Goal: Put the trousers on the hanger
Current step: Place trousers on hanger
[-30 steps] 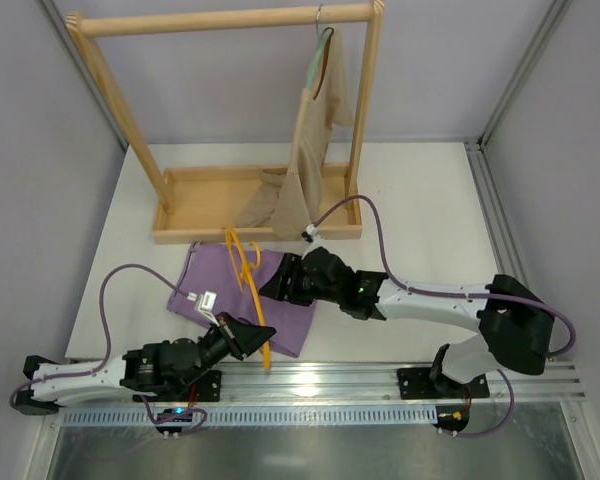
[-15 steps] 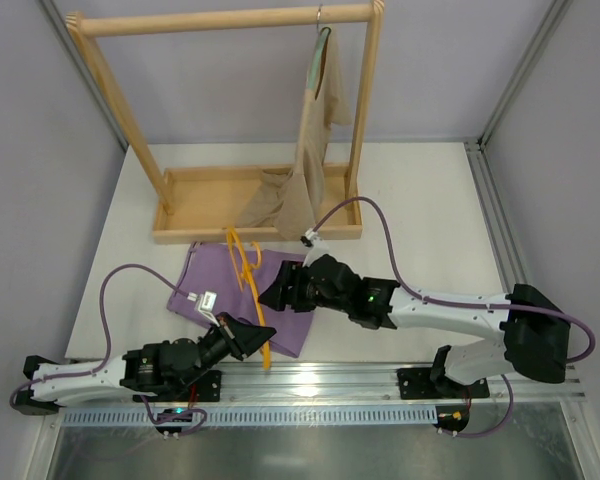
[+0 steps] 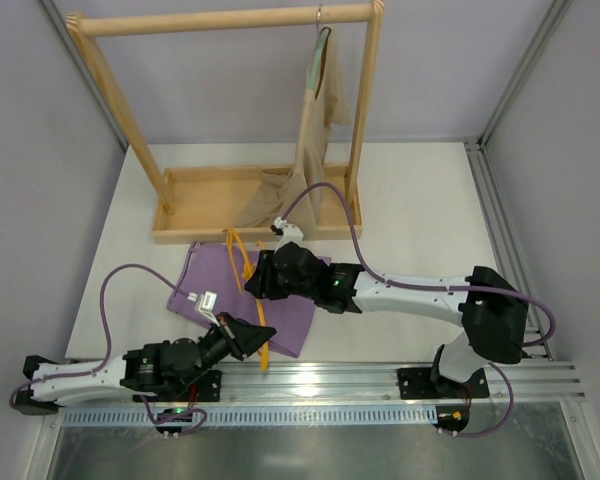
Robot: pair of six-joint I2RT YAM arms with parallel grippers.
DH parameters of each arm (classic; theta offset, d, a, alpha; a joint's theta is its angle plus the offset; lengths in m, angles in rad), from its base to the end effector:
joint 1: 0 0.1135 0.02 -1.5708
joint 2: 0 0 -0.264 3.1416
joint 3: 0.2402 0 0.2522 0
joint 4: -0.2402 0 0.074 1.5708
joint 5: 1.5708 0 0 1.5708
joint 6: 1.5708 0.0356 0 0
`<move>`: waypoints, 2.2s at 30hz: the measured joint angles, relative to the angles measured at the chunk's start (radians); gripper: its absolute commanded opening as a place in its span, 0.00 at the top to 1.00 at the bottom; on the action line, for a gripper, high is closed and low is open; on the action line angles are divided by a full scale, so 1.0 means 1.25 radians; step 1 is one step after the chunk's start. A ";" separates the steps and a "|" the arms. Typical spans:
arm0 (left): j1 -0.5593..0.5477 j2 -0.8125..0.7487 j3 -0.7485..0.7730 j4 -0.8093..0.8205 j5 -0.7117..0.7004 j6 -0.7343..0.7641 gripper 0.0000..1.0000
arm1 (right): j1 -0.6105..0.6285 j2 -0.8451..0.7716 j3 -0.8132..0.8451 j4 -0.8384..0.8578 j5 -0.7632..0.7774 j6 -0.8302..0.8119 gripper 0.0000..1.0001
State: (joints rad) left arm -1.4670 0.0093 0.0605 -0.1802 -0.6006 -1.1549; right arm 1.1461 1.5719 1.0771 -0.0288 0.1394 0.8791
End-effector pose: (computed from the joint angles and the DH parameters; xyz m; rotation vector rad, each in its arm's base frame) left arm 0.0304 -0.0975 0.1751 -0.2080 1.8905 -1.4124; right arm 0.1524 0.3250 0.2594 -0.2120 2.2678 1.0304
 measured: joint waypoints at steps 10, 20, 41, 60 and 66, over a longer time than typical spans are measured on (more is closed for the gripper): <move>-0.001 0.045 0.000 -0.003 -0.004 0.002 0.80 | 0.009 0.020 0.000 -0.020 0.036 0.034 0.96; -0.003 0.056 0.110 -0.268 -0.092 -0.033 0.52 | 0.006 0.032 -0.063 -0.018 0.092 0.047 0.96; 0.052 0.396 0.309 -0.577 -0.164 -0.152 0.21 | 0.003 -0.012 -0.175 0.067 0.123 0.097 0.96; 0.657 0.734 0.421 -0.313 0.392 0.256 0.20 | 0.003 -0.090 -0.258 0.089 0.138 0.104 0.96; 0.711 0.806 0.432 -0.280 0.487 0.297 0.30 | 0.003 -0.090 -0.259 0.089 0.139 0.104 0.96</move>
State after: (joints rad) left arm -0.5777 1.0168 0.5999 -0.5304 0.0078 -0.7841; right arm 1.1496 1.4590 0.7536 0.0826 0.3126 1.0088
